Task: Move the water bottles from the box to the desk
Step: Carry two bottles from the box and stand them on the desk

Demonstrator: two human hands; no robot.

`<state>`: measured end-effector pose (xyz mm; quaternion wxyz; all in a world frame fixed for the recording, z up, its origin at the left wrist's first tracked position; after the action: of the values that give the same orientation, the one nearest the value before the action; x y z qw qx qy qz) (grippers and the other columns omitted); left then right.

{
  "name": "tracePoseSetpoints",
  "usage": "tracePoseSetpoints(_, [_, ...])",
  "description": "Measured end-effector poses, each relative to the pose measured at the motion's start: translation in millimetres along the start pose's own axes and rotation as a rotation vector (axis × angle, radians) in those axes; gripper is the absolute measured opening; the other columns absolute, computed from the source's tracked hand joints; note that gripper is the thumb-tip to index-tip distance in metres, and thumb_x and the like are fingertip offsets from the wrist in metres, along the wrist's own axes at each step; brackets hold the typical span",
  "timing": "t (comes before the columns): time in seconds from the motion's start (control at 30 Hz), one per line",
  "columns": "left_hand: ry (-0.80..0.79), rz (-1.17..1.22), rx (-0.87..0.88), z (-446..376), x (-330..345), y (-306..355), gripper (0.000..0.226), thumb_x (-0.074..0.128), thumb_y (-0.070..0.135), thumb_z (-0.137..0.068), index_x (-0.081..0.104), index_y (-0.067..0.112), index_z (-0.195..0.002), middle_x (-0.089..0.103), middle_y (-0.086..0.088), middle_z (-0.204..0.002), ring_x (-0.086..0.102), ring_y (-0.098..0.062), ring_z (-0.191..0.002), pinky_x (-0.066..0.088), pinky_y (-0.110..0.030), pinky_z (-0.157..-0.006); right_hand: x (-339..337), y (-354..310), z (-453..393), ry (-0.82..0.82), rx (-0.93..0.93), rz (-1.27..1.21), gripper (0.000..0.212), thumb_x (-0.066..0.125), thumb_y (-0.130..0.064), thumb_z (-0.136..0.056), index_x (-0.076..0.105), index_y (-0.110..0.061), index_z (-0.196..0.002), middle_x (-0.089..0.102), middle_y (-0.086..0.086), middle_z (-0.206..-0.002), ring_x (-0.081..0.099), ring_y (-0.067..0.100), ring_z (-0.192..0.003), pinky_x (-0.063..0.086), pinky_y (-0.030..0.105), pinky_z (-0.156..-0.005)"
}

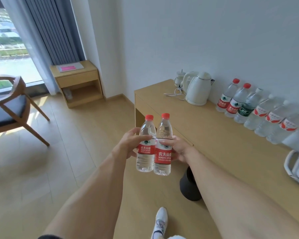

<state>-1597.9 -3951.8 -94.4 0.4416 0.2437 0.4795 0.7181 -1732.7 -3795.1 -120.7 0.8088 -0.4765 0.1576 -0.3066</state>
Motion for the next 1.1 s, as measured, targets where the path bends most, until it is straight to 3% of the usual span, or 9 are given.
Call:
tracePoseSetpoints(0.1, [-0.016, -0.012, 0.005, -32, 4, 18, 0.044, 0.081, 0.028, -0.083, 0.059, 0.030, -0.122, 0.074, -0.009, -0.106, 0.073, -0.028, -0.095, 0.060, -0.056, -0.081, -16, -15, -25, 0.021, -0.003, -0.020, 0.059, 0.084, -0.024, -0.077, 0.058, -0.011, -0.129, 0.074, 0.014, -0.111, 0.071, 0.033, -0.102, 0.058, 0.048, -0.081])
tracePoseSetpoints(0.2, [-0.034, -0.018, 0.029, -65, 10, 40, 0.044, 0.080, 0.026, -0.084, 0.059, 0.026, -0.122, 0.074, -0.010, -0.106, 0.074, -0.026, -0.091, 0.061, -0.045, -0.070, -35, -32, -52, 0.053, -0.013, -0.036, 0.056, 0.083, -0.024, -0.078, 0.059, -0.012, -0.127, 0.073, 0.013, -0.112, 0.070, 0.031, -0.101, 0.058, 0.046, -0.079])
tracePoseSetpoints(0.37, [-0.074, 0.000, 0.015, -130, 36, 85, 0.047, 0.079, 0.017, -0.085, 0.057, 0.021, -0.126, 0.074, -0.015, -0.103, 0.077, -0.022, -0.075, 0.059, -0.035, -0.052, -80, -65, -91, 0.132, -0.018, -0.078, 0.052, 0.084, -0.024, -0.078, 0.058, -0.016, -0.121, 0.072, 0.012, -0.112, 0.068, 0.031, -0.105, 0.053, 0.057, -0.094])
tracePoseSetpoints(0.53, [-0.133, -0.044, 0.023, -199, 83, 114, 0.050, 0.081, 0.021, -0.081, 0.058, 0.029, -0.125, 0.075, -0.013, -0.103, 0.074, -0.030, -0.093, 0.061, -0.056, -0.079, -141, -87, -114, 0.226, -0.040, -0.126, 0.047, 0.083, -0.021, -0.079, 0.058, -0.016, -0.118, 0.072, 0.011, -0.110, 0.067, 0.030, -0.104, 0.053, 0.055, -0.094])
tracePoseSetpoints(0.7, [-0.222, -0.077, 0.050, -248, 142, 137, 0.051, 0.082, 0.021, -0.081, 0.058, 0.028, -0.125, 0.073, -0.013, -0.106, 0.074, -0.031, -0.095, 0.059, -0.060, -0.080, -202, -96, -118, 0.344, -0.056, -0.173, 0.044, 0.081, -0.019, -0.081, 0.058, -0.016, -0.119, 0.071, 0.010, -0.111, 0.066, 0.028, -0.104, 0.052, 0.055, -0.094])
tracePoseSetpoints(0.87, [-0.380, -0.117, 0.086, -285, 200, 162, 0.051, 0.079, 0.018, -0.083, 0.056, 0.027, -0.127, 0.071, -0.012, -0.110, 0.071, -0.029, -0.094, 0.060, -0.050, -0.074, -254, -99, -115, 0.473, -0.076, -0.233, 0.047, 0.082, -0.019, -0.080, 0.057, -0.019, -0.120, 0.071, 0.009, -0.115, 0.066, 0.029, -0.108, 0.052, 0.058, -0.095])
tracePoseSetpoints(1.1, [-0.575, -0.148, 0.143, -338, 261, 182, 0.041, 0.079, 0.015, -0.083, 0.061, 0.027, -0.118, 0.072, -0.012, -0.108, 0.071, -0.030, -0.093, 0.060, -0.051, -0.074, -303, -103, -111, 0.664, -0.101, -0.327, 0.056, 0.086, -0.014, -0.075, 0.058, -0.025, -0.123, 0.071, 0.004, -0.117, 0.067, 0.026, -0.108, 0.053, 0.056, -0.095])
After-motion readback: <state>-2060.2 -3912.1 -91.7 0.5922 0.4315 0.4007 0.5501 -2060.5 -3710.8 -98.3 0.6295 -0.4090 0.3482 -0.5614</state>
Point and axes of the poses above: each hand's wrist, its own z-axis away from the middle knuckle, its own x-axis out of the palm, y = z × x, the point moved 2 cm from there along -z, towards the middle knuckle
